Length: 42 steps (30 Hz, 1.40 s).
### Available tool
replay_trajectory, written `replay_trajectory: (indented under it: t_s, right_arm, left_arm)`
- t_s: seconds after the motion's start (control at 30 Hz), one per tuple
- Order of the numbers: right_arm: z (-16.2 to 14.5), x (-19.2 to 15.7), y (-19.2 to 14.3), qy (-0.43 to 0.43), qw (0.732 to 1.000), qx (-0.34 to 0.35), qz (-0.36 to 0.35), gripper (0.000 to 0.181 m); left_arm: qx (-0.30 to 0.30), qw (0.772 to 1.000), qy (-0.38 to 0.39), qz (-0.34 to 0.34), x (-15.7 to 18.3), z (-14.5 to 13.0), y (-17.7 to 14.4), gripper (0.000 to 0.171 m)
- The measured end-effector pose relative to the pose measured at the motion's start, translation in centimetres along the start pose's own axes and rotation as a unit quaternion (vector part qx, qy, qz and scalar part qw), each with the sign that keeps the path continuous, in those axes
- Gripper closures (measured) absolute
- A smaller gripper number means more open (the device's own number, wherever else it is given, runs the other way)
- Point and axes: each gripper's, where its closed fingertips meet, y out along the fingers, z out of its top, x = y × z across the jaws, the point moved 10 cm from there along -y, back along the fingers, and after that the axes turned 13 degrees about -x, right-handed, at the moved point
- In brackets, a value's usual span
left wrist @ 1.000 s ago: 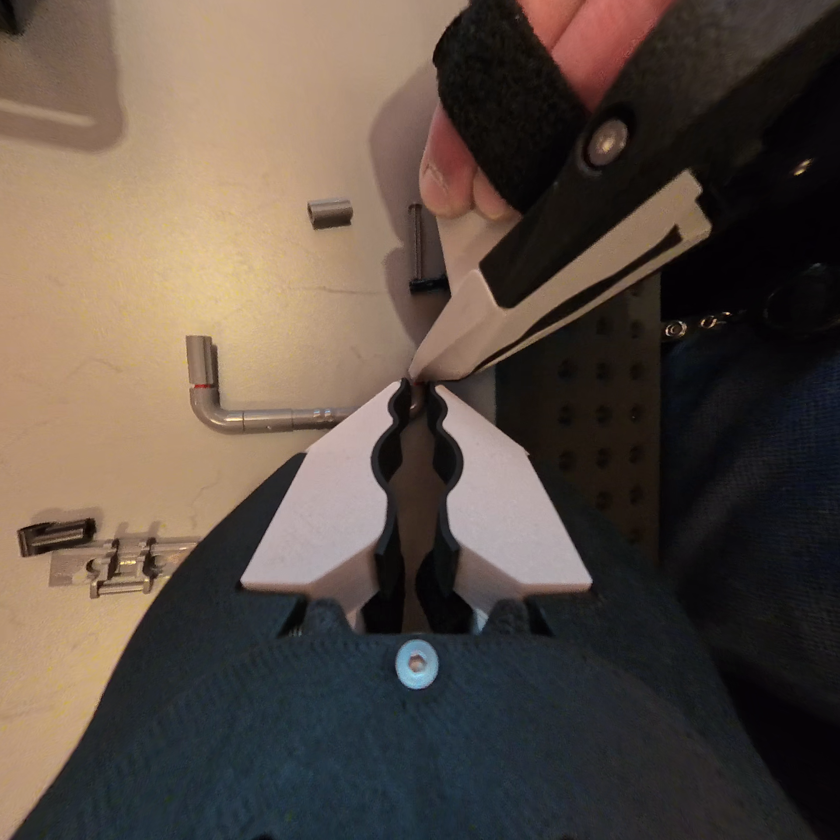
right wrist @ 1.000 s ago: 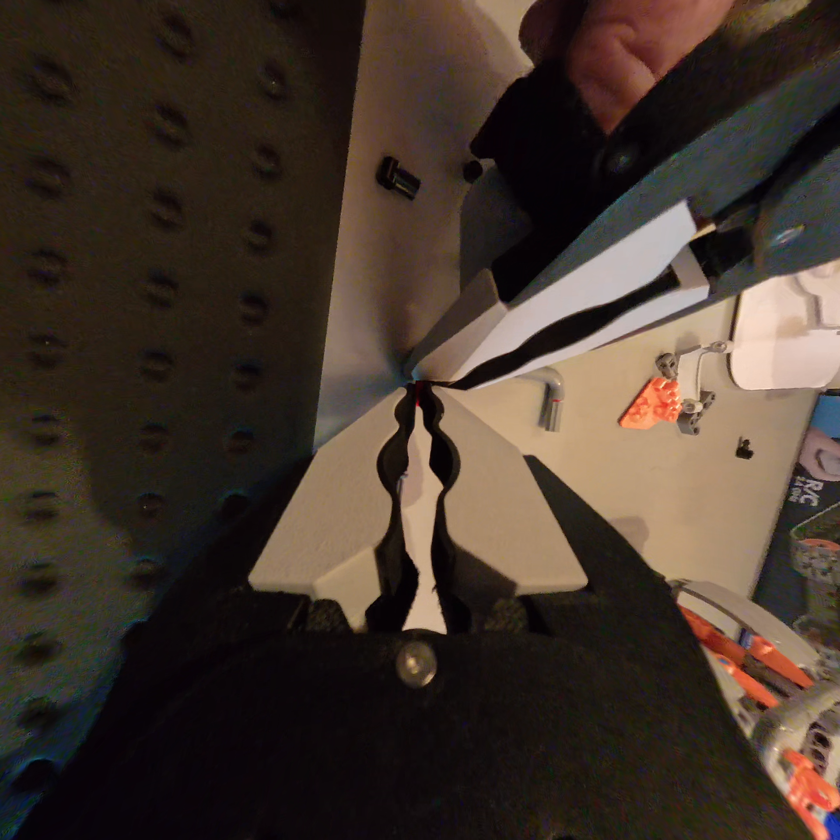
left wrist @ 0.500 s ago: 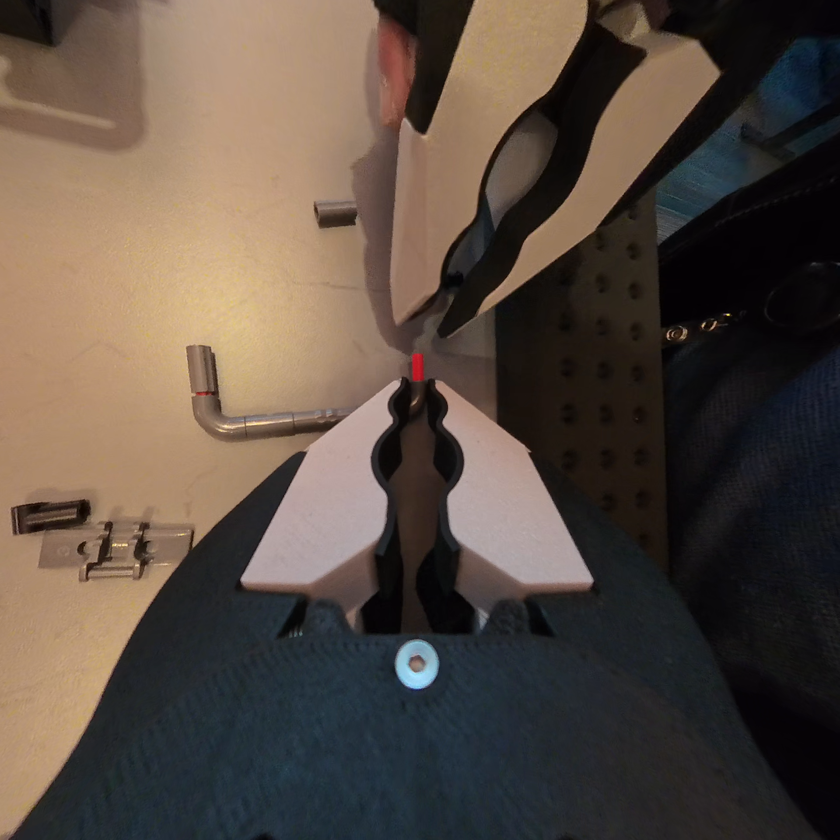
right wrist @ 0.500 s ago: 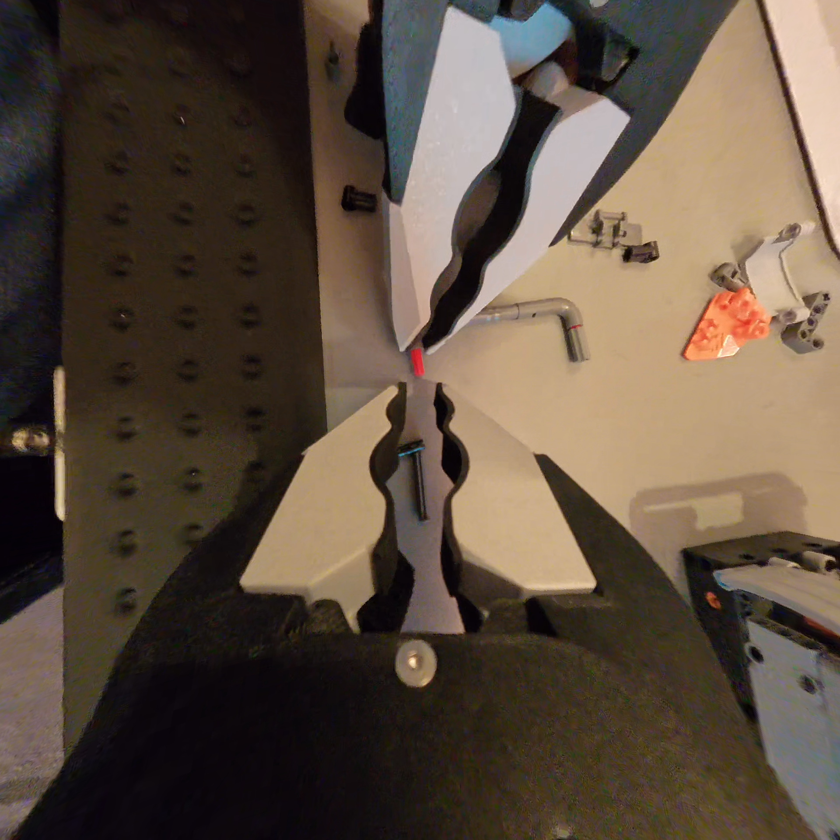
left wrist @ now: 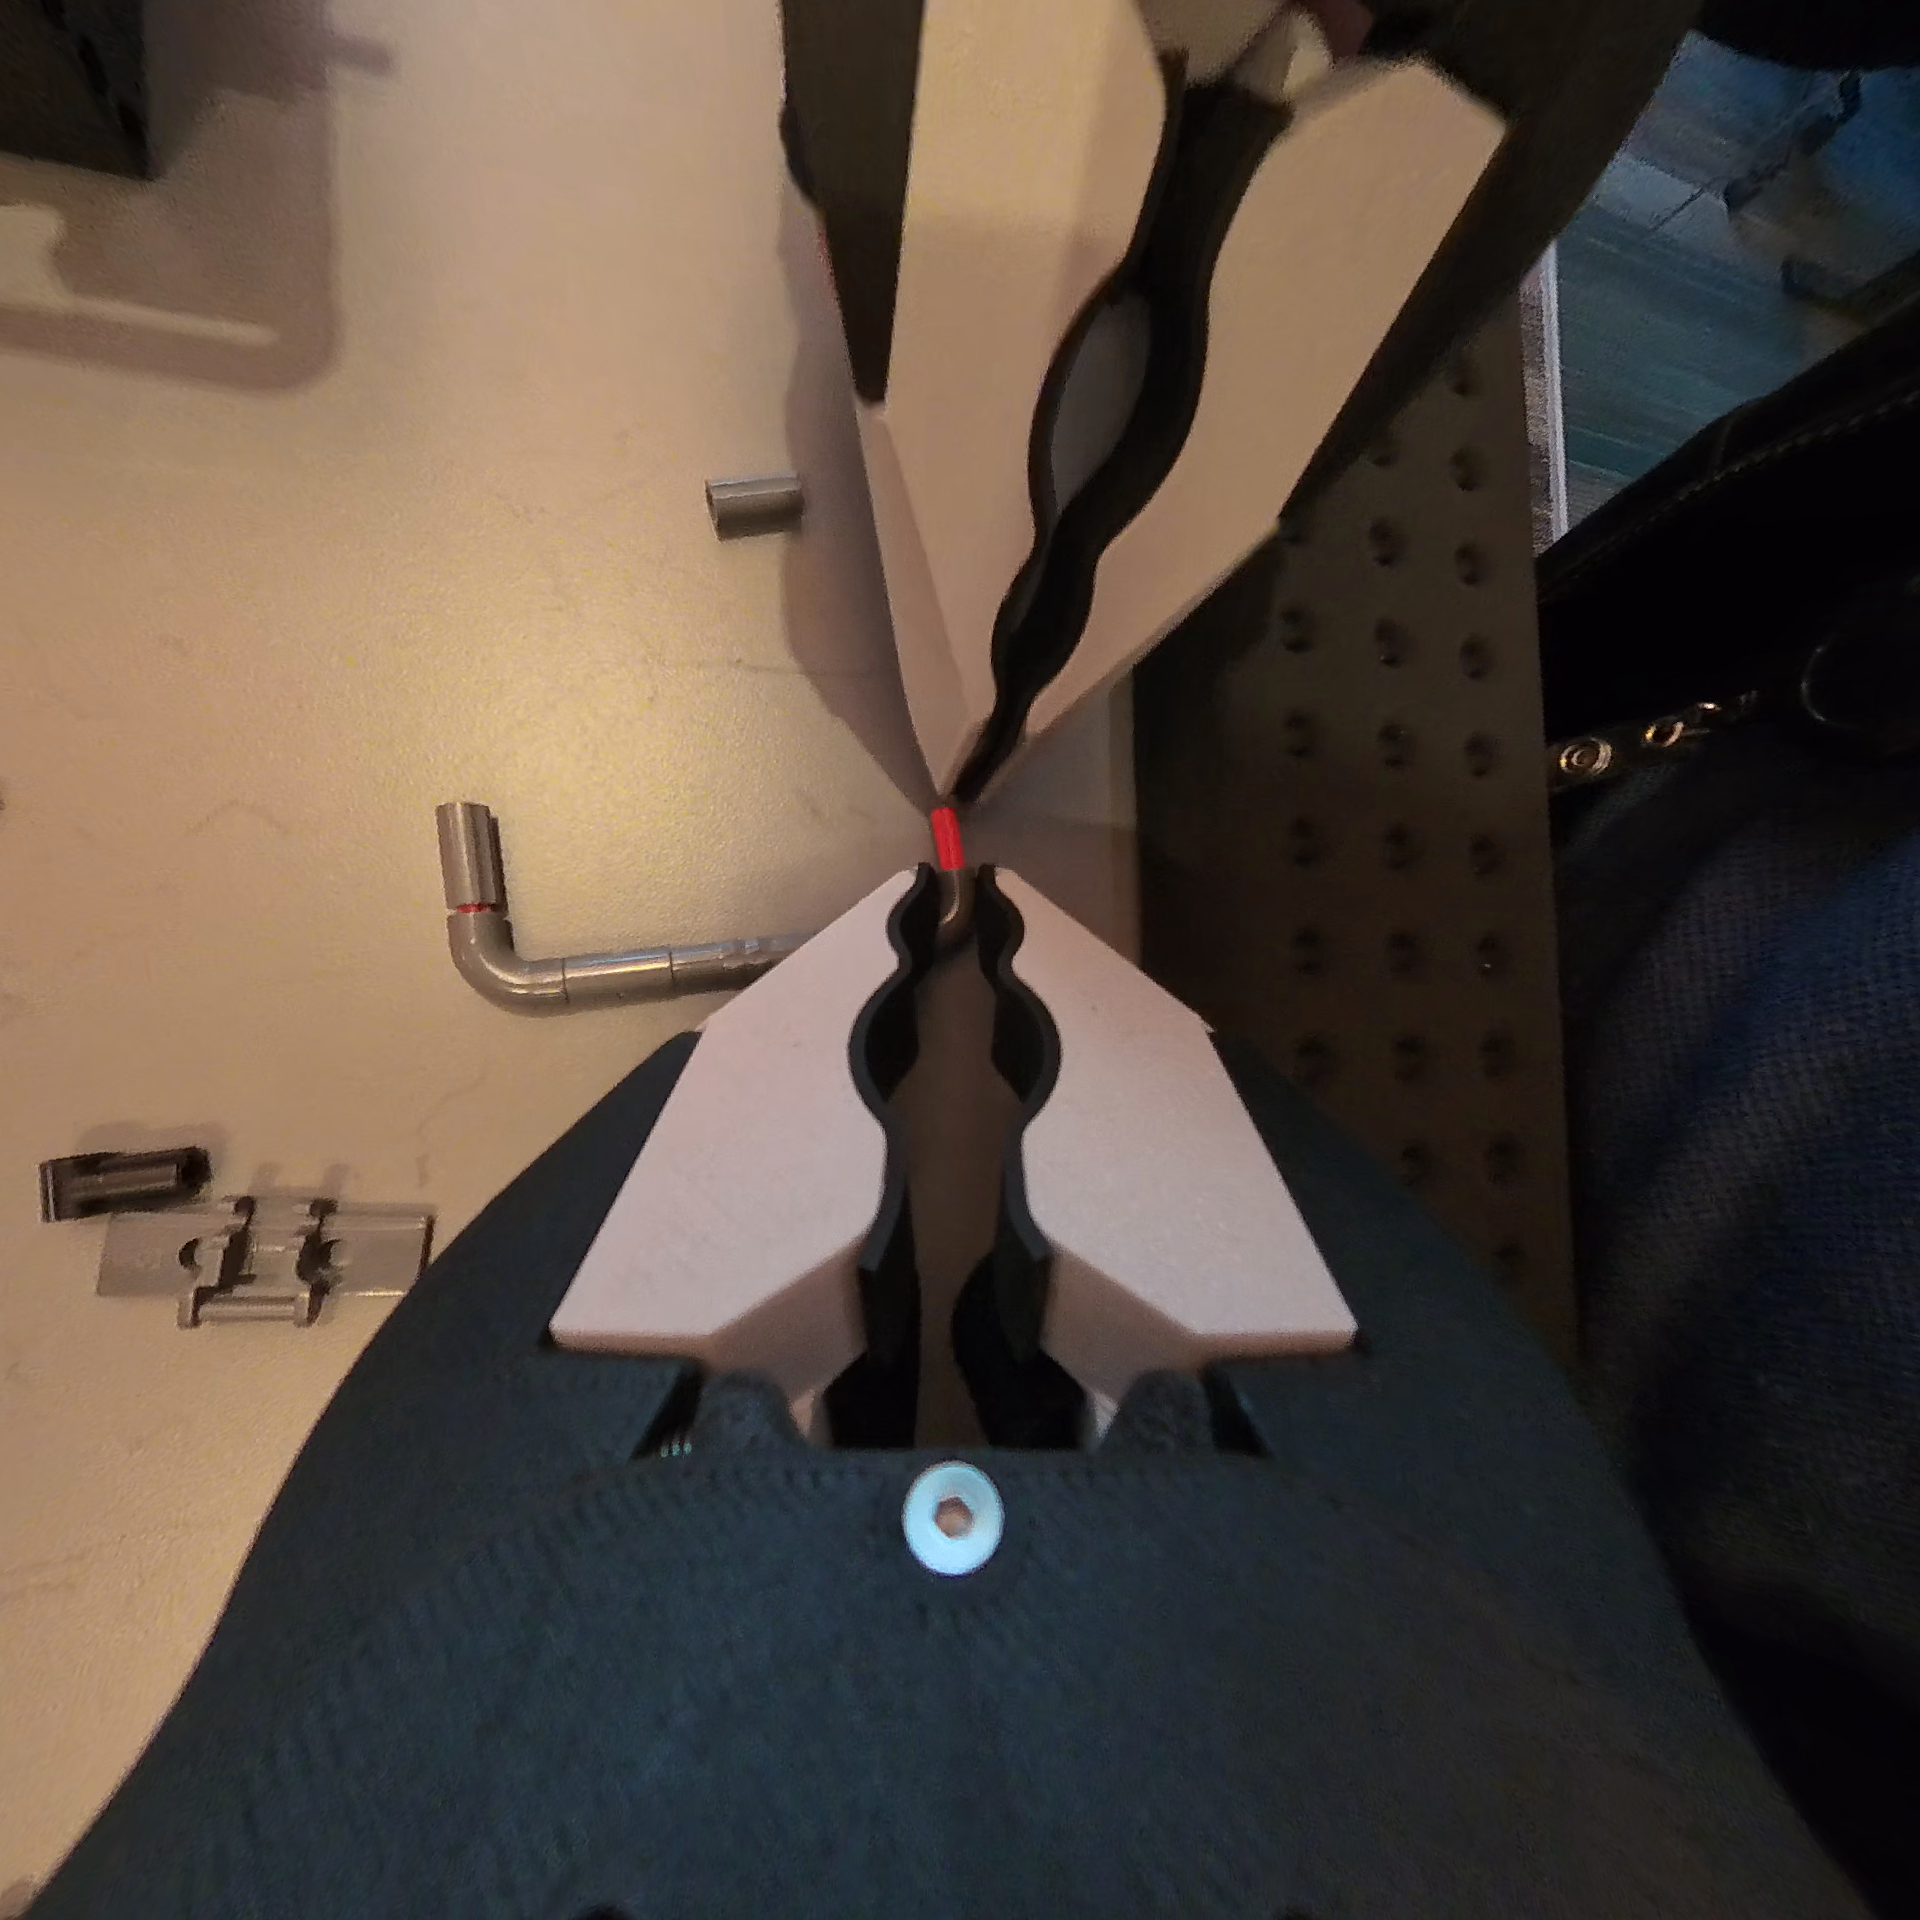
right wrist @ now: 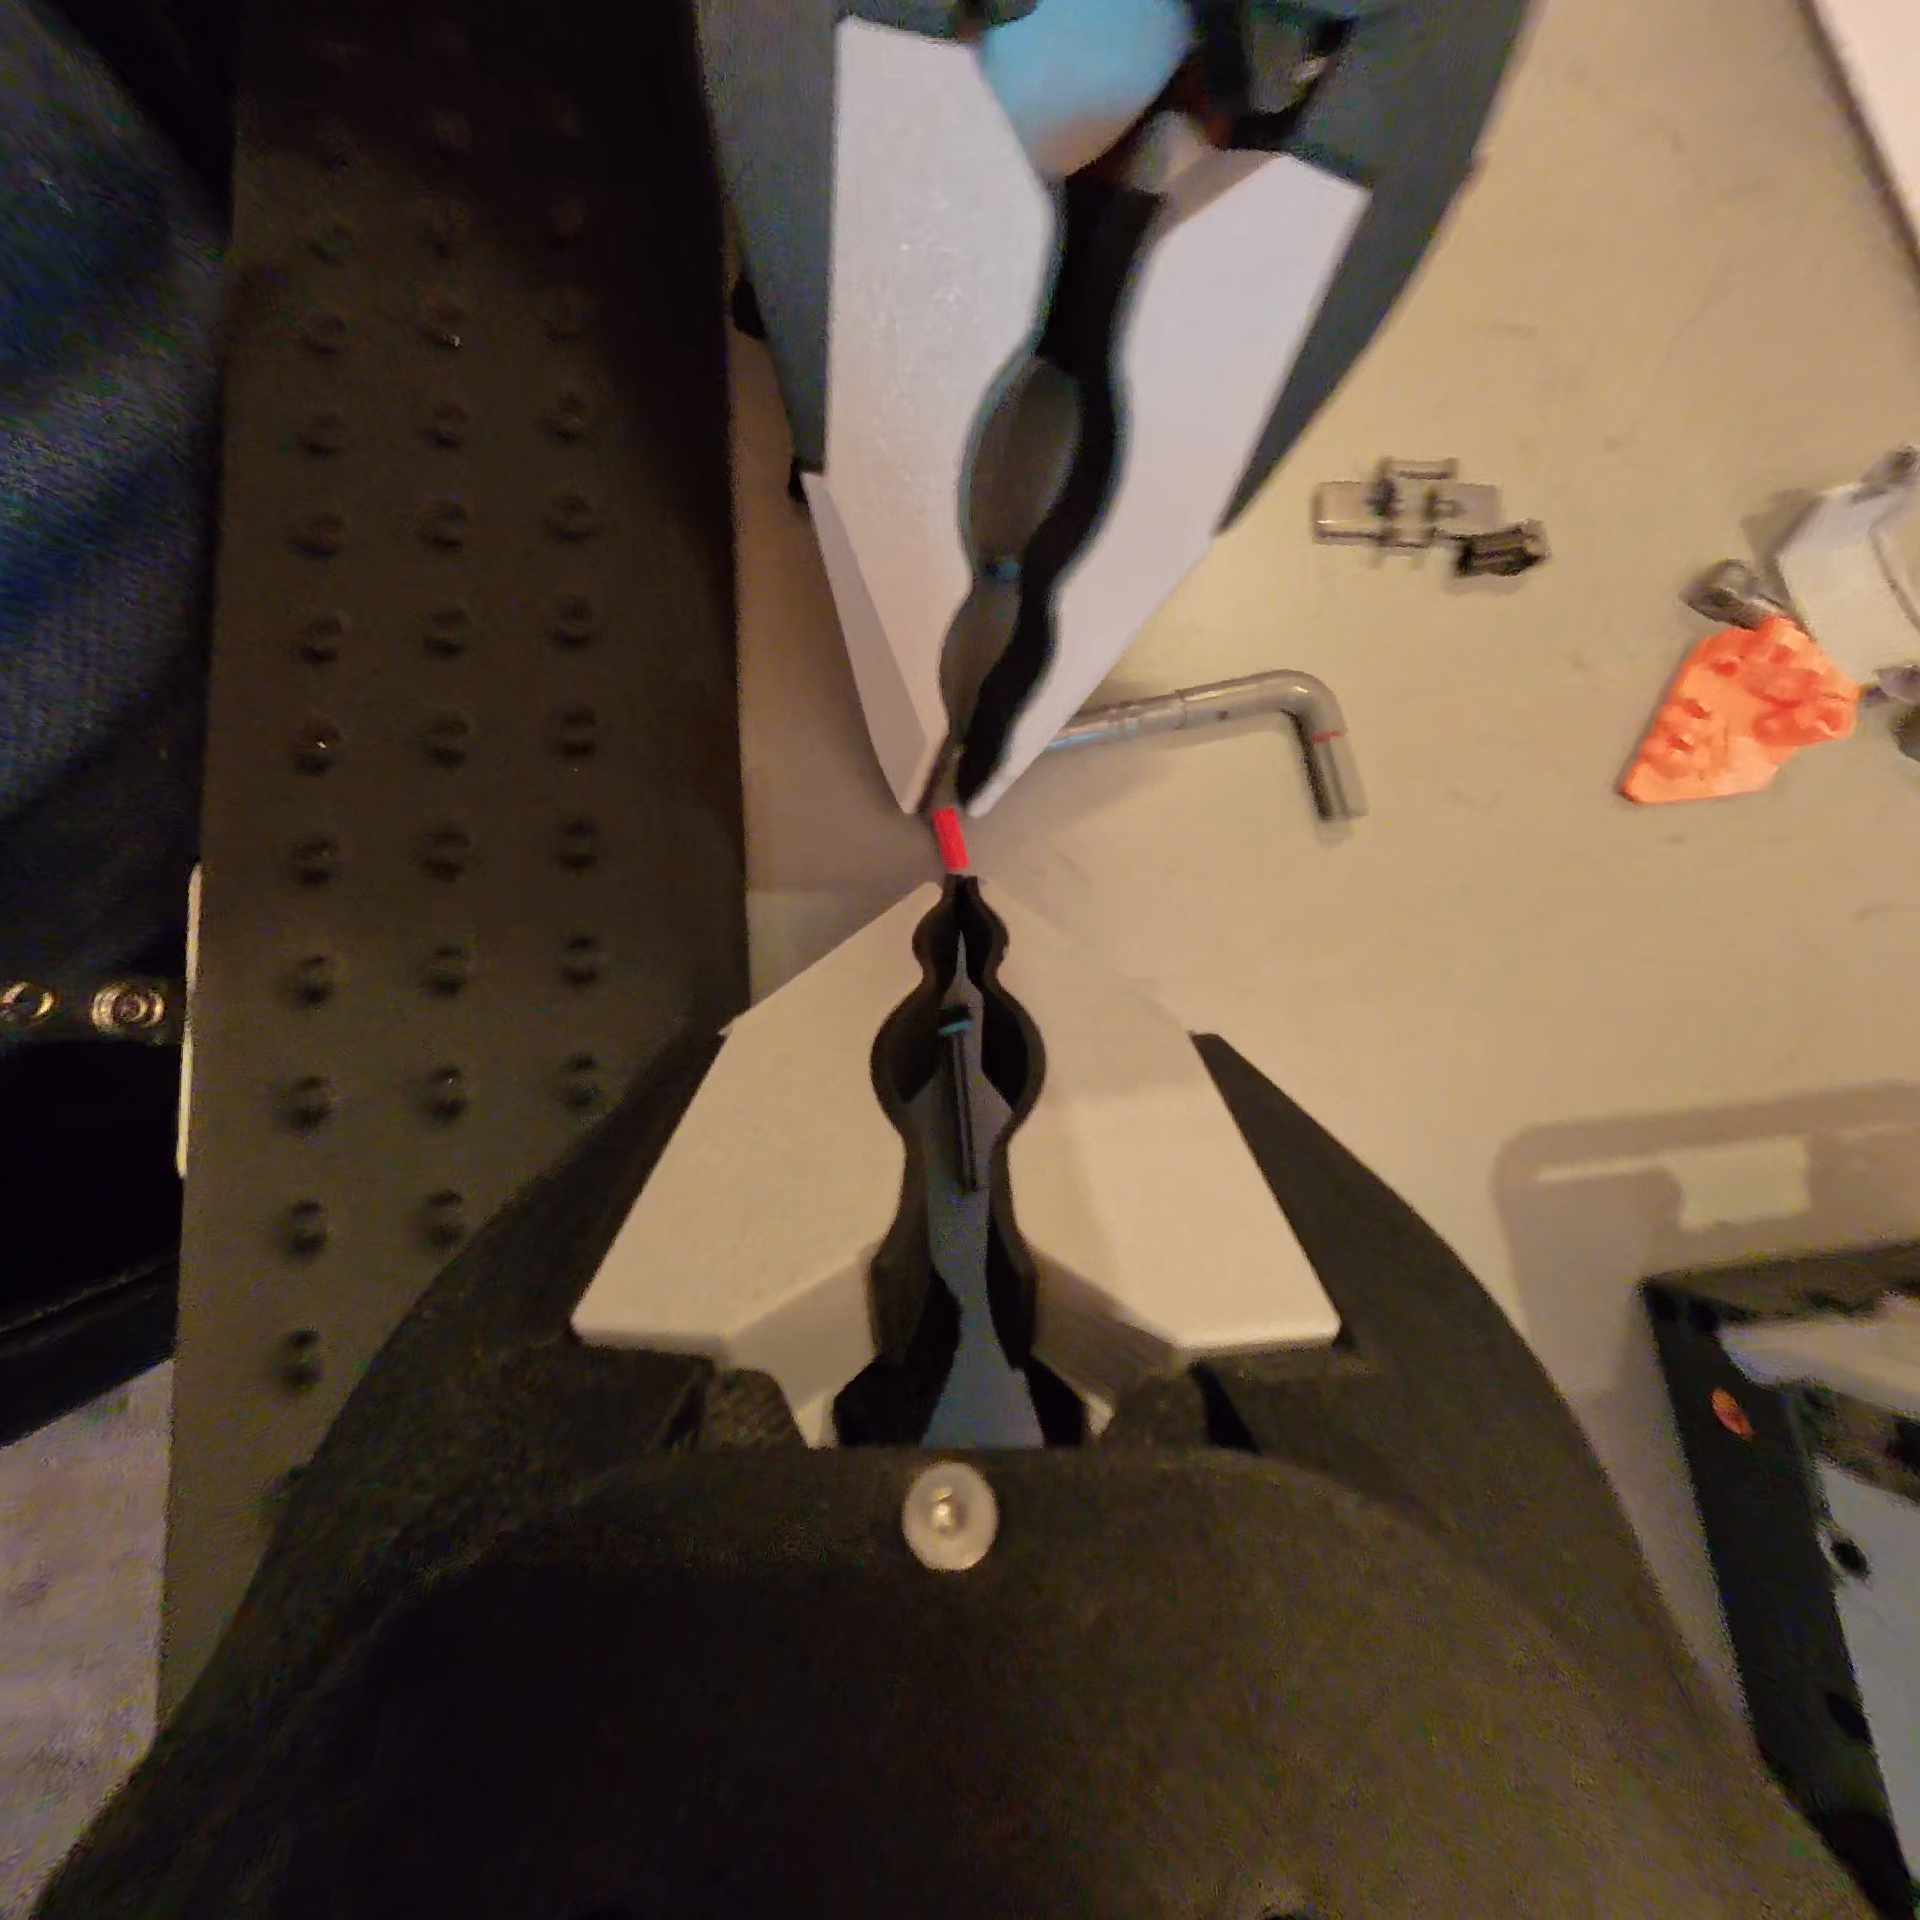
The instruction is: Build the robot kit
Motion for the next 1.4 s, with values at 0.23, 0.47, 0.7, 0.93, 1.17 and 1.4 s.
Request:
replay_trajectory:
  t_s: [0.23,0.47,0.7,0.93,1.17,1.4]
  right_arm:
    - [-3.7,1.4,-4.3,0.082,0.997,0.013,-0.005,0.171]
    - [-4.4,0.5,-4.5,0.108,0.994,-0.019,-0.029,0.168]
    - [-4.0,1.8,-3.1,0.144,0.988,-0.022,-0.050,0.166]
    - [-3.6,2.1,-1.7,0.141,0.988,-0.036,-0.042,0.175]
    - [-2.8,1.7,-1.2,0.095,0.995,-0.034,-0.018,0.177]
    - [-1.0,1.3,-0.2,0.002,0.999,-0.038,0.028,0.177]
  left_arm:
    - [-0.014,0.999,0.023,0.030,0.0,-0.3,-0.5,0.162]
    - [0.004,0.998,0.007,0.056,0.7,-1.1,-2.0,0.147]
    - [0.030,0.995,-0.038,0.086,1.5,-3.2,-4.3,0.150]
    - [0.030,0.988,-0.097,0.120,2.3,-6.8,-7.8,0.153]
    - [0.039,0.987,-0.105,0.112,3.3,-7.0,-6.9,0.154]
    - [0.034,0.991,-0.033,0.124,3.3,-2.9,-3.1,0.153]
